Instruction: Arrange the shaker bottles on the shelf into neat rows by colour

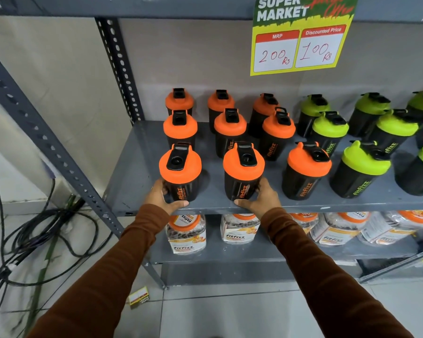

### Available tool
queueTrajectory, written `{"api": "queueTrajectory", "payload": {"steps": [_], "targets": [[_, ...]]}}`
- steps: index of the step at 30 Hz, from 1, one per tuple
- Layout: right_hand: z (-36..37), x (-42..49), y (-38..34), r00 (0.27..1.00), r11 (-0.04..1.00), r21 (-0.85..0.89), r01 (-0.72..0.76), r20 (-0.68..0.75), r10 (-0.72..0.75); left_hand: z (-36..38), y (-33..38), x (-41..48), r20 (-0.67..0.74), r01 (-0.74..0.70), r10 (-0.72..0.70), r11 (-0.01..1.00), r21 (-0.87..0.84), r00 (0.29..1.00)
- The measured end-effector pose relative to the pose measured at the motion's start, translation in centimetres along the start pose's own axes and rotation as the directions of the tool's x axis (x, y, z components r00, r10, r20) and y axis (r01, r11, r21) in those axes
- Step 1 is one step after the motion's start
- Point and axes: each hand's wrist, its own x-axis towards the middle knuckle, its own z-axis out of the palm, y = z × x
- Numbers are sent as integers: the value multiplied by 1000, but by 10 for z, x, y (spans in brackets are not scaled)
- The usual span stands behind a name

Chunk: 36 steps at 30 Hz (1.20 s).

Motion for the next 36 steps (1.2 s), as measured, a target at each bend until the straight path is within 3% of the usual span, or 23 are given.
{"api": "queueTrajectory", "payload": {"steps": [29,34,36], "targets": [[-2,-1,1,999,1000,-5,-29,17,29,3,5,-12,-3,-35,35,999,-13,999],[-4,-3,4,999,999,30,-19,37,17,9,3,-32,-111,-66,62,997,-34,992],[-5,-6,6,999,997,78,-24,27,22,18,5,-51,-220,-13,25,998,57,975]]}}
